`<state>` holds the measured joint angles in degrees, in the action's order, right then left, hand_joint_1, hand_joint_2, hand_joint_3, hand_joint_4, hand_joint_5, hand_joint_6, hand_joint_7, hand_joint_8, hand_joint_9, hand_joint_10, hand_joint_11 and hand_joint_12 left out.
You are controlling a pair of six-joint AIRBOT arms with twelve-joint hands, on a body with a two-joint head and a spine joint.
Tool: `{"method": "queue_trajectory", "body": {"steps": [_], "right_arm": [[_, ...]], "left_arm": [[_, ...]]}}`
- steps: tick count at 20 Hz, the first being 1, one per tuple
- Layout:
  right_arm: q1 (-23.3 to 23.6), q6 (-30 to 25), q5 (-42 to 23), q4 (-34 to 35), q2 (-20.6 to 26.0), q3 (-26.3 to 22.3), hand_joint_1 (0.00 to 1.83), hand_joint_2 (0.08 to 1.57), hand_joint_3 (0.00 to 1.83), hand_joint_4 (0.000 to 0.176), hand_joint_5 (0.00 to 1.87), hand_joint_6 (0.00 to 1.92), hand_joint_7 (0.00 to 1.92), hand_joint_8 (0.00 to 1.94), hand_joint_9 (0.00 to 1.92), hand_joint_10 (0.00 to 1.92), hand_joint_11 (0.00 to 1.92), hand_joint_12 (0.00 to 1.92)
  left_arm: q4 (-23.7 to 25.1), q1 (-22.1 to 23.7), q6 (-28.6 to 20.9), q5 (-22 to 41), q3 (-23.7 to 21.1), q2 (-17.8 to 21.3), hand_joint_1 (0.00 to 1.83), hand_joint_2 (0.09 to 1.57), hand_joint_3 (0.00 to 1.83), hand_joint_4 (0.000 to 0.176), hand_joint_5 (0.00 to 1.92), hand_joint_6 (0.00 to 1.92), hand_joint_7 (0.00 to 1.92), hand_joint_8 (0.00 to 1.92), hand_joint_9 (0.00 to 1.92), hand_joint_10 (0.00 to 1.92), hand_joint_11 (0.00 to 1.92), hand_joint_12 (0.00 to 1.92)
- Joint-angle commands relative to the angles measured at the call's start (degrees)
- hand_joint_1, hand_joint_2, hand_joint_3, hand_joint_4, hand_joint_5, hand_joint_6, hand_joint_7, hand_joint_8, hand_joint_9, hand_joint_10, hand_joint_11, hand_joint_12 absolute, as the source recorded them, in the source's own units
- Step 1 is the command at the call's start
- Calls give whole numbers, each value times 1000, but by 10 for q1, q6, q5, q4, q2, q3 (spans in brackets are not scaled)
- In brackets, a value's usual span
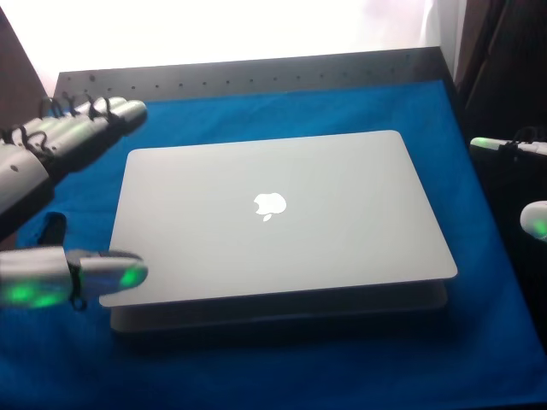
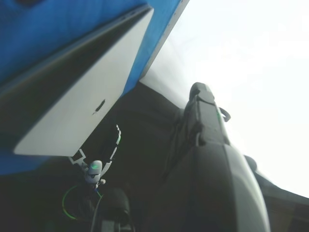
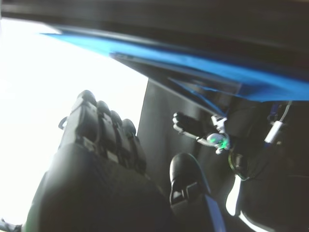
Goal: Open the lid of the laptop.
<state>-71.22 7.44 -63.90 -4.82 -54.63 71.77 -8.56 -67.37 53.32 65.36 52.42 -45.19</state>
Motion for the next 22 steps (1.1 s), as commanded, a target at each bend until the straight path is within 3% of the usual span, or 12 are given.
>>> {"method": "queue_trajectory", "body": {"steps": [1, 5, 6, 8, 10, 11, 12, 16, 19, 21, 22], "right_arm": [[9, -6, -62, 17, 0, 4, 0, 1358, 0, 40, 79, 0, 84, 0, 77, 0, 57, 97], [9, -10, -53, 7, 1, 5, 0, 1369, 3, 44, 79, 6, 78, 0, 70, 4, 81, 48], [10, -13, -47, -1, 1, 6, 0, 1346, 0, 56, 82, 7, 84, 3, 67, 2, 80, 45], [15, -16, -32, -17, 2, 7, 0, 1374, 5, 27, 76, 2, 65, 0, 31, 0, 55, 30], [22, -16, -15, -35, 3, 8, 0, 1406, 16, 11, 38, 0, 21, 0, 0, 0, 2, 1], [25, -16, -9, -42, 3, 8, 0, 1411, 16, 16, 34, 0, 3, 0, 0, 0, 0, 0], [27, -16, -5, -46, 3, 8, 0, 1408, 13, 0, 34, 0, 2, 0, 0, 0, 0, 0], [35, -16, 16, -71, 3, 10, 0, 1406, 8, 0, 19, 0, 0, 0, 0, 0, 0, 0], [41, -16, 34, -88, 3, 11, 0, 1413, 10, 0, 0, 0, 0, 0, 0, 0, 0, 0], [41, -16, 38, -90, 4, 11, 0, 1421, 12, 0, 0, 0, 0, 0, 0, 0, 0, 0], [41, -16, 39, -90, 4, 11, 0, 1420, 10, 0, 0, 0, 0, 0, 0, 0, 0, 0]], "left_arm": [[-3, 7, -2, 62, 2, 0, 547, 958, 0, 0, 0, 0, 0, 0, 0, 0, 0, 37], [56, 38, -13, 29, 2, -1, 540, 891, 0, 0, 0, 0, 0, 0, 0, 0, 0, 0], [71, 45, -15, 19, 2, -3, 597, 886, 0, 0, 0, 0, 0, 0, 0, 0, 0, 0], [84, 55, -16, 10, 2, -4, 626, 848, 0, 0, 0, 0, 0, 0, 0, 0, 0, 0], [94, 62, -17, -2, 3, -6, 665, 809, 0, 0, 0, 0, 0, 0, 0, 0, 0, 0], [98, 64, -17, -10, 4, -8, 675, 795, 0, 0, 0, 0, 0, 0, 0, 0, 0, 0], [102, 67, -17, -18, 6, -10, 735, 784, 0, 0, 0, 0, 0, 0, 0, 0, 0, 0], [124, 93, -17, -66, 18, -27, 645, 794, 0, 0, 0, 0, 0, 0, 0, 0, 0, 0], [155, 129, -17, -119, 32, -49, 719, 797, 1, 0, 0, 0, 0, 0, 0, 0, 0, 0], [179, 150, -18, -152, 40, -66, 720, 831, 13, 4, 0, 0, 0, 0, 0, 0, 0, 0], [184, 153, -18, -158, 42, -71, 742, 851, 19, 31, 0, 0, 0, 0, 0, 0, 0, 0]]}}
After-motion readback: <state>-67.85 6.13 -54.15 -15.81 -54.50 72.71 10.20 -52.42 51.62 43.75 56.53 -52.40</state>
